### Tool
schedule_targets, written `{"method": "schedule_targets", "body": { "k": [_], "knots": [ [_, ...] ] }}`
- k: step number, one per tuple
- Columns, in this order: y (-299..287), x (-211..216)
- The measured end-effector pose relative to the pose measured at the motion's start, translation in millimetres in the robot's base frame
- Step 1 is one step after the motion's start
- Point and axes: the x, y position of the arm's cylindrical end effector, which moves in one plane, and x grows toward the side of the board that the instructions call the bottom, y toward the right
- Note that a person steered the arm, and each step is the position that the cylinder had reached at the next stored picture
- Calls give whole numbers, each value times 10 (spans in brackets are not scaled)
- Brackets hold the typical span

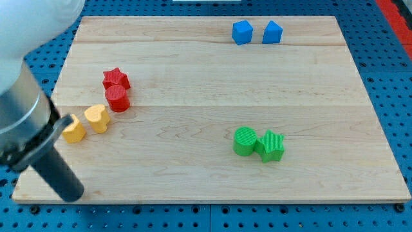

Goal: Put the red blocksyellow blocks together

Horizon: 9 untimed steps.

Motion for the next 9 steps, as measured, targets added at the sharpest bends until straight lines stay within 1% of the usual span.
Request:
{"method": "schedule_targets", "body": {
  "k": [1, 2, 3, 4, 5, 6, 7, 9],
  "knots": [
    [-815, -350],
    [-1024, -706],
    [-830, -933],
    [-180, -1016],
    [-15, -1371],
    [107, -1594],
    [351, -1577],
    [459, -1420]
  ]
}}
